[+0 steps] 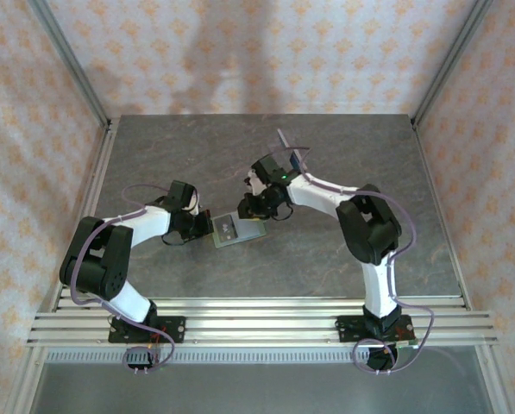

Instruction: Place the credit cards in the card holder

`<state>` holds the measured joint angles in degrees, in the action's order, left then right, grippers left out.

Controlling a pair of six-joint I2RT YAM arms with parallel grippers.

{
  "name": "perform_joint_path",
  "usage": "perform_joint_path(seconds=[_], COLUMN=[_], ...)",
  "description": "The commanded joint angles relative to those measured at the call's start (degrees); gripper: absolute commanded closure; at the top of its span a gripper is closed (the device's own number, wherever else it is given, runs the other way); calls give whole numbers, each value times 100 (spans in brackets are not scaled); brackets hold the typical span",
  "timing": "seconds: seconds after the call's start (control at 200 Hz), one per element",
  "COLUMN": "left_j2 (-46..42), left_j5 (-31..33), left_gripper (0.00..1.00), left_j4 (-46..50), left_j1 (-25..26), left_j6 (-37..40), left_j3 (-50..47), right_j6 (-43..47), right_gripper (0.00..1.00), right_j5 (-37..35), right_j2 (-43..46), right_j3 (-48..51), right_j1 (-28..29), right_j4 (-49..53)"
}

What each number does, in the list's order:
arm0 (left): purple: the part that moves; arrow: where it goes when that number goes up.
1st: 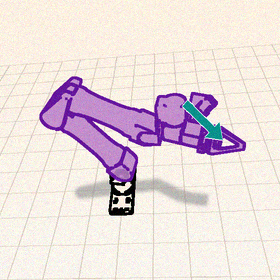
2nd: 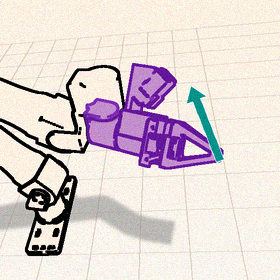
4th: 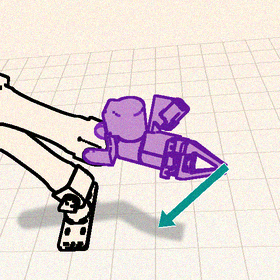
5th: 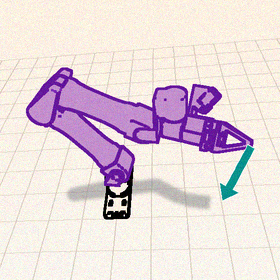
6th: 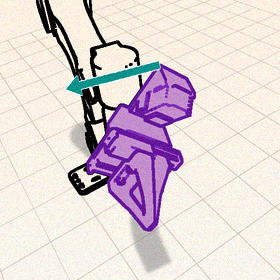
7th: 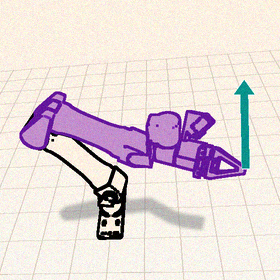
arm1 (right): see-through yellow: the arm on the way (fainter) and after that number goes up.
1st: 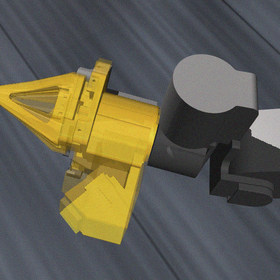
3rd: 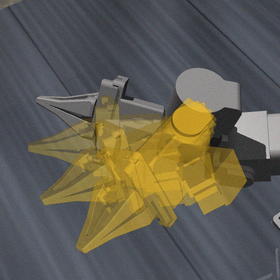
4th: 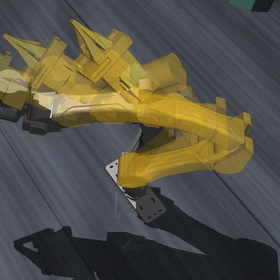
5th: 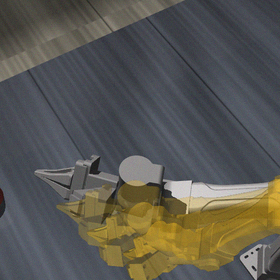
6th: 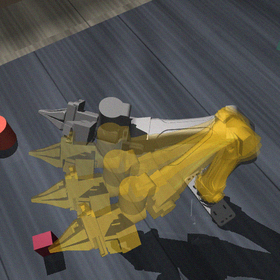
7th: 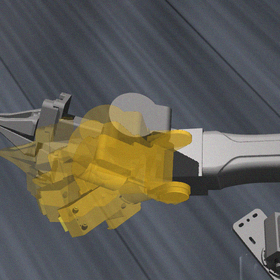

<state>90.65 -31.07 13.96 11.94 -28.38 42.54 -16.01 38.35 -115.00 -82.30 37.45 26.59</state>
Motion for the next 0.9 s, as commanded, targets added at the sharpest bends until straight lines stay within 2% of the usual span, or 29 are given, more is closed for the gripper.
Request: perform_joint_path(seconds=[0.0, 0.11, 0.29, 0.456, 0.586, 0.591, 0.606, 0.616, 0.701, 0.781, 0.891], left_j2=[-234, -433, -673, -777, -734, -734, -726, -725, -729, -562, -268], left_j5=[42, -84, -433, -335, -136, -128, -86, -60, -51, -347, -305], left_gripper=[95, 94, 92, 92, 92, 92, 92, 92, 92, 92, 92], left_j4=[424, 467, 541, 677, 677, 691, 718, 721, 316, -275, -233], left_j1=[-13, -9, 155, 368, 396, 396, 396, 396, 401, 448, 699], left_j6=[107, -10, -240, -466, -609, -608, -607, -612, -806, -1099, -1011], left_j3=[164, 251, 494, 769, 872, 879, 900, 908, 761, 637, 880], right_j6=[157, 63, 190, 252, 349, 360, 377, 394, 497, 530, 469], right_gripper=[68, 68, 61, 42, 20, 18, 3, 0, 1, 1, 1], right_j5=[-468, -222, -788, -1590, -2417, -2432, -2456, -2473, -2683, -2879, -3054], right_j2=[110, 61, 74, 434, 498, 488, 473, 455, 358, 400, 711], right_j3=[180, 329, 325, 461, 426, 421, 409, 399, 272, 203, 397], right_j1=[-36, 24, 160, 201, 210, 214, 217, 218, 283, 367, 377], right_j4=[286, 57, 268, 407, 646, 650, 666, 675, 767, 830, 638])
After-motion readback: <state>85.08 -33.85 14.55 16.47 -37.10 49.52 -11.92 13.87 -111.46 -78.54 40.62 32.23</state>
